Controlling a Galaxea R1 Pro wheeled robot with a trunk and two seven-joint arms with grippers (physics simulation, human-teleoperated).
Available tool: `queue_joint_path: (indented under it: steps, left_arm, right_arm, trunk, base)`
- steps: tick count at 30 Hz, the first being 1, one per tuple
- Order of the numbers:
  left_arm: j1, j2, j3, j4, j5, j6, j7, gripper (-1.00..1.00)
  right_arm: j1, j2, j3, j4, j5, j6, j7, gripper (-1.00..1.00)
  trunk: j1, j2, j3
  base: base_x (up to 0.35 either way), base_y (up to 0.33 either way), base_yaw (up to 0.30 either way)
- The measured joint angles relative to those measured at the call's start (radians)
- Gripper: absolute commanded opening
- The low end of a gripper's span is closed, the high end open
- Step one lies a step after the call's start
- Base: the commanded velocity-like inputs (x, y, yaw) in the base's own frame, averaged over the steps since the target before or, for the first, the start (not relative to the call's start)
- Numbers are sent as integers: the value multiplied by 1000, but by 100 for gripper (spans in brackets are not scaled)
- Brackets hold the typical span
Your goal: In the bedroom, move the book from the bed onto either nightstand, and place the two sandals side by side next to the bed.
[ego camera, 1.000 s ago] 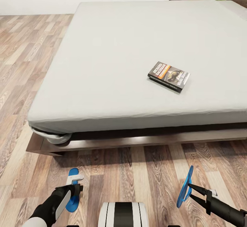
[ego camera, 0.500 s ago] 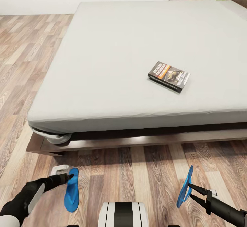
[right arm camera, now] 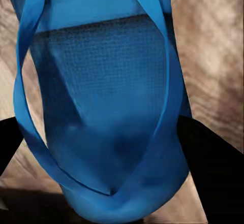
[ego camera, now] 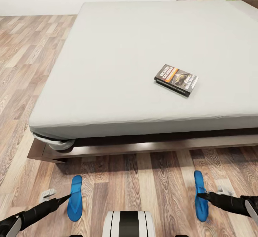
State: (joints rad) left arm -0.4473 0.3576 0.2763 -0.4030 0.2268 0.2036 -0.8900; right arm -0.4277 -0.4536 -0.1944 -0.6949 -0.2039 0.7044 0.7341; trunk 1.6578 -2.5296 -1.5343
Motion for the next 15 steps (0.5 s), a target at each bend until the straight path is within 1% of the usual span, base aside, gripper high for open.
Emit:
queue_joint_path:
  steps: [1, 2, 4, 6, 7, 8, 9, 11, 12, 14, 15]
  left_arm:
    - [0, -1, 0, 0, 0, 0, 0, 100]
    - [0, -1, 0, 1, 0, -1, 0, 100]
    - [0, -1, 1, 1, 0, -1, 0, 100]
    - [0, -1, 1, 1, 1, -1, 1, 100]
    - [0, -1, 1, 1, 1, -1, 1, 100]
    - [0, -2, 0, 1, 1, -1, 1, 100]
    - [0, -6, 0, 1, 1, -2, 1, 100]
    - [0, -11, 0, 1, 1, -2, 1, 100]
    - [0, -13, 0, 1, 0, -2, 1, 100]
    - [0, -15, 0, 1, -1, -2, 1, 100]
    - [0, -19, 0, 1, -1, -2, 1, 100]
  right_arm:
    - [0, 1, 0, -17, 51, -1, -36, -100]
    - [0, 2, -1, -34, 123, -3, -76, -100]
    - [0, 2, -1, -47, 177, 0, -109, -100]
    - [0, 2, 0, -54, 212, 1, -137, -100]
    - [0, 3, 1, -56, 220, 1, -163, -100]
    - [0, 3, 2, -57, 233, -1, -233, -100]
    - [0, 6, 2, -58, 233, 0, -301, -100]
    - [0, 22, 3, -58, 230, -8, -424, -100]
    - [0, 38, 3, -58, 227, -35, -492, -100]
    - [0, 54, 3, -55, 225, -98, -541, -100]
    - [0, 60, 3, -51, 224, -147, -557, -100]
  trunk:
    - [0, 0, 0]
    - [0, 0, 0]
    - [0, 0, 0]
    - [0, 0, 0]
    - [0, 0, 0]
    - [0, 0, 0]
    - [0, 0, 0]
    - [0, 0, 0]
    - [0, 0, 0]
    - [0, 0, 0]
    - [0, 0, 0]
  base:
    - [0, 0, 0]
    - [0, 0, 0]
    - [0, 0, 0]
    - [0, 0, 0]
    - [0, 0, 0]
    - [0, 0, 0]
    - [0, 0, 0]
    - [0, 0, 0]
    - [0, 0, 0]
    - [0, 0, 0]
    - [0, 0, 0]
